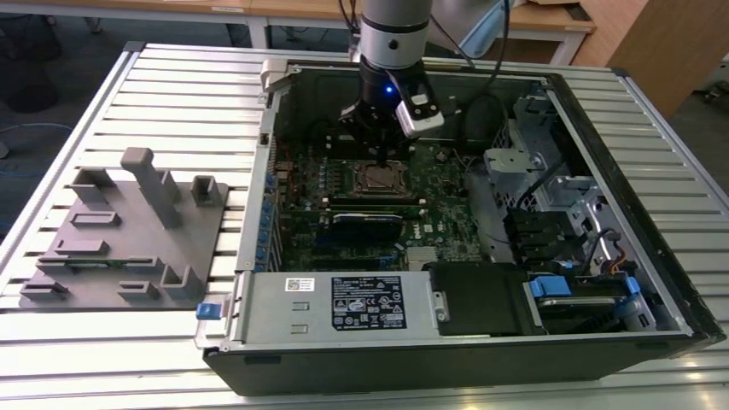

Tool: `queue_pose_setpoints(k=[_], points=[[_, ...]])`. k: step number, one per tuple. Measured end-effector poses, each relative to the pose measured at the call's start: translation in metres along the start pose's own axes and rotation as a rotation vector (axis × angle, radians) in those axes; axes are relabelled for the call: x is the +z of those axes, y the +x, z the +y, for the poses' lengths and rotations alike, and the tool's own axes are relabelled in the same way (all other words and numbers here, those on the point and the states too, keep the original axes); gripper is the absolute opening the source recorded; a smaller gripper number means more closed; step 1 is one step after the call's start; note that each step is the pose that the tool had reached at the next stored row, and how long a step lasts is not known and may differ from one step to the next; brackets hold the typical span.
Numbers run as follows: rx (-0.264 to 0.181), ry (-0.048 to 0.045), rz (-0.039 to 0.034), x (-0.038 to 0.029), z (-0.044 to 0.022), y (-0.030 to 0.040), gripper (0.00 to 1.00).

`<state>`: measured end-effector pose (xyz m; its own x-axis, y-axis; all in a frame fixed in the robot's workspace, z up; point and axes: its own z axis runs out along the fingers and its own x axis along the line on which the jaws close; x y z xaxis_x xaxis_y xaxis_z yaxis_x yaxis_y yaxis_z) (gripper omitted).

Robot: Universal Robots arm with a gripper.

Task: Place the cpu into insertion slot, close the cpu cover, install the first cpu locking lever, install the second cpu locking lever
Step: 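Install the second cpu locking lever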

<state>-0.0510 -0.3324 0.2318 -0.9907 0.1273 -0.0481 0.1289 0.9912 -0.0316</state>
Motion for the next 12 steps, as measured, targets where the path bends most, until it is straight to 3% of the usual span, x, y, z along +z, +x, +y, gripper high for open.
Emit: queue_pose_setpoints(k=[12], points=[[0.000, -0.0001, 0.0000, 0.0003, -0.0077, -0.0010, 0.10]])
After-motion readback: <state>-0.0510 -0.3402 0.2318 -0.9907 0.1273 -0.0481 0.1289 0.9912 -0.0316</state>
